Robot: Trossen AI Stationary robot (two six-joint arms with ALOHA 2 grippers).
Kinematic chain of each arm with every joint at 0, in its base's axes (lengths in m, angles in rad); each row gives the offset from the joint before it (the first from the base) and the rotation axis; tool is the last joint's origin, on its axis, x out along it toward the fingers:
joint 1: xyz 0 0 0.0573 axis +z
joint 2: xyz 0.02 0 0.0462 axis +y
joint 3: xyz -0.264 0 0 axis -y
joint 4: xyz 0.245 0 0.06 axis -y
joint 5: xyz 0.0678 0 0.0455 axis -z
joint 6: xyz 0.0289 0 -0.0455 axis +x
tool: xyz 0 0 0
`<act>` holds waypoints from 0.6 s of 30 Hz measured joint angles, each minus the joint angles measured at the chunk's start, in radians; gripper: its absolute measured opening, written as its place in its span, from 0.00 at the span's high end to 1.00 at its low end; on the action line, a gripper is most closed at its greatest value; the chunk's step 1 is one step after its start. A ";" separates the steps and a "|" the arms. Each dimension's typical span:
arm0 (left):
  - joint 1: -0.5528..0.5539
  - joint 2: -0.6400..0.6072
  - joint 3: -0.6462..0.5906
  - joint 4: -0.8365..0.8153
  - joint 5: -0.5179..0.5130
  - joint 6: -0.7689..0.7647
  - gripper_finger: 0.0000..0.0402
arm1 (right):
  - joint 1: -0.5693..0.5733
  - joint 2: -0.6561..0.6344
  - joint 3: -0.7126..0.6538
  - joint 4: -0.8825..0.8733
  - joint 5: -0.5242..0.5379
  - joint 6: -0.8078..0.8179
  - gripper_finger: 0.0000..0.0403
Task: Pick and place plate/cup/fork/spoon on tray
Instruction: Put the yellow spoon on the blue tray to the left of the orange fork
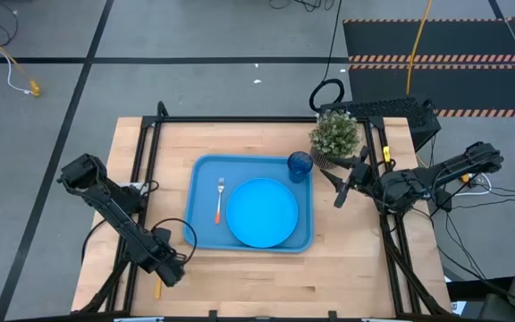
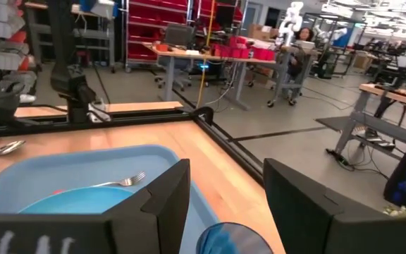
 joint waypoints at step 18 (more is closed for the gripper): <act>-0.021 -0.002 -0.131 0.227 -0.001 -0.115 0.54 | 0.002 0.000 0.000 -0.045 0.018 0.054 0.57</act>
